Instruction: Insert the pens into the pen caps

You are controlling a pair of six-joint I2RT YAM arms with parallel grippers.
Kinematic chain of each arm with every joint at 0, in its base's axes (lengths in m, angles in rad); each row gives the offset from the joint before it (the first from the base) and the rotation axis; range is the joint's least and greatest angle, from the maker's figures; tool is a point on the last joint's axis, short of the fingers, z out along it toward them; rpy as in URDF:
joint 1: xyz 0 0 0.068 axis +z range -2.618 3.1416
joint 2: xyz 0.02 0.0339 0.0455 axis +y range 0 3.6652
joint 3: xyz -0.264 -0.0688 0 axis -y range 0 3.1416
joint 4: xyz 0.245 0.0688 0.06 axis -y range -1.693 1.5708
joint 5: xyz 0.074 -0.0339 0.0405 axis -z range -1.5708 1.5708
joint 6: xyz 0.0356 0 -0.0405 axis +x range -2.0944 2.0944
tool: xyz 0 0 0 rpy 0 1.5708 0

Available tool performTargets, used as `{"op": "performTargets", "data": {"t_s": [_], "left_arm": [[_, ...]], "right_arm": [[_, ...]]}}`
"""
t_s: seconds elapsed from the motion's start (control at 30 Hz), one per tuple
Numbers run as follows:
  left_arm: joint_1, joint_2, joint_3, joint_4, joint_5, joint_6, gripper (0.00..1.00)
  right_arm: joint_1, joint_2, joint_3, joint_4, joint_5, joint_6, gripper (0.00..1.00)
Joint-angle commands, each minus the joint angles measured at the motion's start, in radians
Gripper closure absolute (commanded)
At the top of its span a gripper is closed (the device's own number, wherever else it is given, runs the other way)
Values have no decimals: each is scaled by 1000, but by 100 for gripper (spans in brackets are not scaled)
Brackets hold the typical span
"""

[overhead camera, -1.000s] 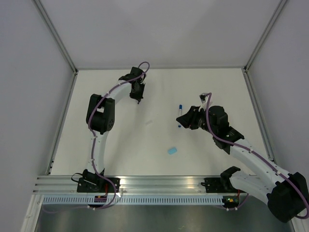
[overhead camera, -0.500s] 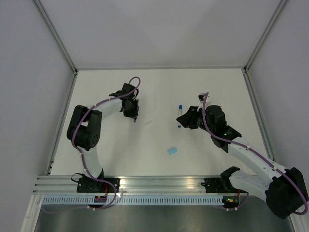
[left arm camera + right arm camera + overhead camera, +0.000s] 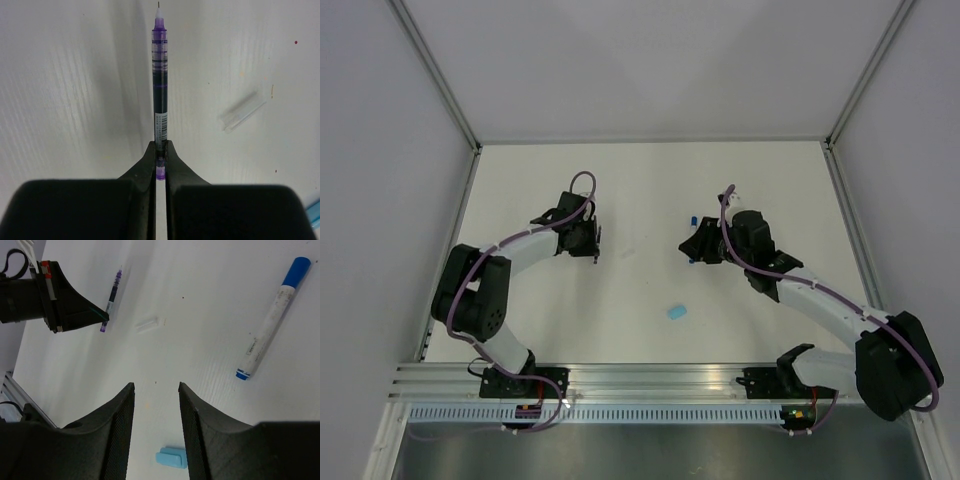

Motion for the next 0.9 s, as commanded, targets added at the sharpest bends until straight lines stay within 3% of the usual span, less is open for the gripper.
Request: {"op": "performTargets", "data": {"t_s": [0.0, 0.13, 0.27, 0.63, 0.87], "left_arm": [[-3, -129, -66, 101, 47, -42, 98], [-32, -244, -136, 173, 106, -62, 98], [-55, -337, -218, 213, 158, -94, 98], [-81, -535, -344, 317, 304, -140, 98], [-94, -526, -351, 340, 324, -145, 98]], "right_arm": [[24, 58, 52, 136, -73, 50, 52], [93, 117, 110, 245, -64, 117, 46], [158, 201, 194, 244, 12, 133, 40], [205, 417, 336, 296, 44, 162, 40], [242, 503, 353, 379, 16, 174, 41]]}}
